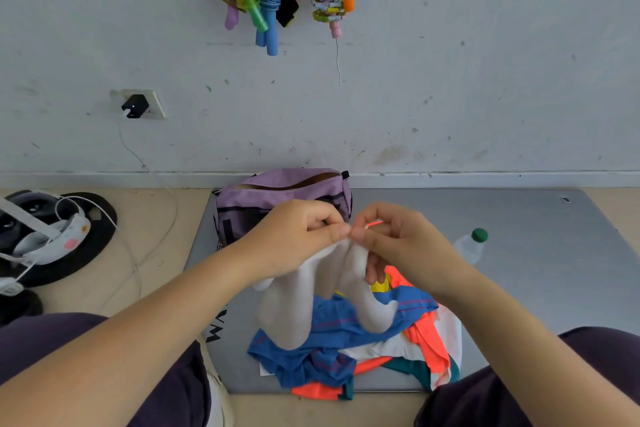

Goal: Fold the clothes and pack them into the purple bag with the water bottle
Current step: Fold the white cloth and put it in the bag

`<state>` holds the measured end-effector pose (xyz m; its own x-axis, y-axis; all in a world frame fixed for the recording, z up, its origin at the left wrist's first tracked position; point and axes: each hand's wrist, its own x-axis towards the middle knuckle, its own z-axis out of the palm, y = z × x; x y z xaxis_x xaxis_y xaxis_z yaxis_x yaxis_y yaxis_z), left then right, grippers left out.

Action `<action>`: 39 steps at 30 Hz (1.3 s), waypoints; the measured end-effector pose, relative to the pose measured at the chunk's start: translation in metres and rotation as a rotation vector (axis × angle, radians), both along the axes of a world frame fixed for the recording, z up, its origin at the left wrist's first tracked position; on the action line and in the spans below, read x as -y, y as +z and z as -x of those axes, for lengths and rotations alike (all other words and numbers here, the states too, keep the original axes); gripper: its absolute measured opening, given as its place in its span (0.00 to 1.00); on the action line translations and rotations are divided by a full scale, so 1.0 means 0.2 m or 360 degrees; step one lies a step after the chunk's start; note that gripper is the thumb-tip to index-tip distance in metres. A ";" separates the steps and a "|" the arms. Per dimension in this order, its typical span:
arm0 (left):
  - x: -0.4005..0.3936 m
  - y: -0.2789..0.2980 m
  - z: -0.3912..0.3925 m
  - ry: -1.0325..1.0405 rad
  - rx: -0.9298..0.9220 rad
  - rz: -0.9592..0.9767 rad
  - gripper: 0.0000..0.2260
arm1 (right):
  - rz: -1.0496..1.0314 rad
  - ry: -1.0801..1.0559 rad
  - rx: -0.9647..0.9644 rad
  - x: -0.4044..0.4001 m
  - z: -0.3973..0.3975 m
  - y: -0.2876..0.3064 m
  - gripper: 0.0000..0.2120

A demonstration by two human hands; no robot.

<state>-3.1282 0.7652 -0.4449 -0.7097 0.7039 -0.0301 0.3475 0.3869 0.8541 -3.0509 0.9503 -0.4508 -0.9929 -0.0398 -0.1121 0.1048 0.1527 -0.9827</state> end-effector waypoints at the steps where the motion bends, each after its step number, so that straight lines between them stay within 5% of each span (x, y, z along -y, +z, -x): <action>1: 0.00 0.00 0.01 0.0016 0.0001 0.0008 0.09 | 0.0031 -0.0074 0.0005 -0.01 0.01 0.00 0.03; 9: 0.01 0.02 0.02 0.0019 0.0016 -0.0123 0.07 | 0.0088 0.0210 0.0106 0.00 0.01 -0.01 0.08; 20: 0.06 0.03 0.09 0.0147 -0.0057 0.0156 0.08 | -0.0173 -0.0489 -0.0080 -0.12 0.06 -0.06 0.04; 27: 0.02 0.04 0.02 0.0032 -0.0071 0.0023 0.08 | 0.0064 0.0159 0.0004 -0.03 0.00 -0.02 0.11; 29: 0.01 0.04 0.01 0.0002 -0.0064 0.0004 0.08 | 0.0037 0.0138 -0.0004 -0.01 0.01 -0.02 0.02; 39: 0.04 0.05 0.05 0.0196 0.0091 -0.0058 0.06 | 0.0052 -0.0068 0.0042 -0.05 0.04 -0.04 0.04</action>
<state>-3.1386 0.7578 -0.4342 -0.7886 0.6129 -0.0493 0.2495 0.3922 0.8854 -3.0580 0.9603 -0.4586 -0.9905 -0.0011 -0.1374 0.1364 0.1156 -0.9839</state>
